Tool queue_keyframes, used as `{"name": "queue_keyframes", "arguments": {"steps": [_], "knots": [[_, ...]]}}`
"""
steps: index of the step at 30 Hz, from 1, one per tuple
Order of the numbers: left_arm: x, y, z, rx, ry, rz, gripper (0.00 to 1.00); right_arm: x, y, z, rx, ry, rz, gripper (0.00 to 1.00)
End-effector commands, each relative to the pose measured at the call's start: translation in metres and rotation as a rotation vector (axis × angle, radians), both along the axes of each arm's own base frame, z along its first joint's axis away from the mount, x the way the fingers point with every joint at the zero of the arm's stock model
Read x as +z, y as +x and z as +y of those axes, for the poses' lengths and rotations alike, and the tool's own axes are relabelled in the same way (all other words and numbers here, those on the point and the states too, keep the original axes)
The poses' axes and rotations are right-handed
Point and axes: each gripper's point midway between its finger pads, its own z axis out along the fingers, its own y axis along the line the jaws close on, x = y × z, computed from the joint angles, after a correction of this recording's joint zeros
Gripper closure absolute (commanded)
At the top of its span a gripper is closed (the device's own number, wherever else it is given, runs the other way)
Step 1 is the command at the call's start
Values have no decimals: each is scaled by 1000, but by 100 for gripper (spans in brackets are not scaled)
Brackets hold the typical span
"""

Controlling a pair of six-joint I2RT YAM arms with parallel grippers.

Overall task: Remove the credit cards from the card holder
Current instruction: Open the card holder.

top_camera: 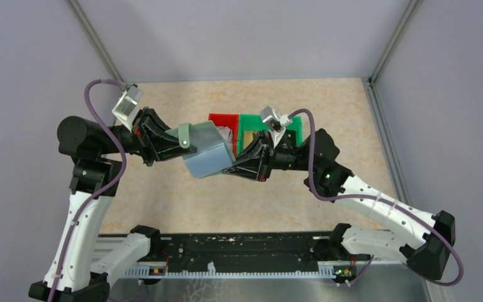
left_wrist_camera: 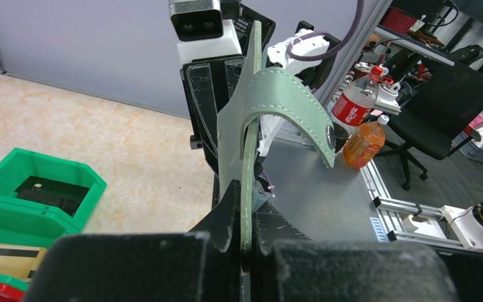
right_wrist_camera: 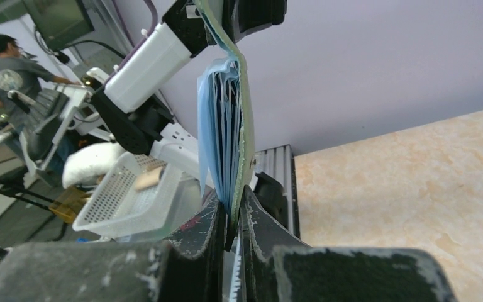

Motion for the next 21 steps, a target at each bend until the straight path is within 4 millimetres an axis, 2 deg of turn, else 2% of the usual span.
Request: {"name": "queue_keyframes", "arguments": {"steps": [1,7,9,14,18,21], "knots": [[-1,-8,1,-27,10,-30,100,51,-4,-8,35,194,-13,94],[1,-6,0,-21,6,-35,100,51,-10,-2,123,188,8,90],[0,-6,0,-23,8,-37,100,48,-7,-2,116,181,24,90],[-3,-6,1,-18,8,-36,100,47,-3,-7,98,192,52,90],[-2,-4,0,-19,10,-31,100,54,-3,-15,129,217,99,89],[-7,-2,-1,-14,14,-23,100,52,-7,-18,175,216,133,88]]}}
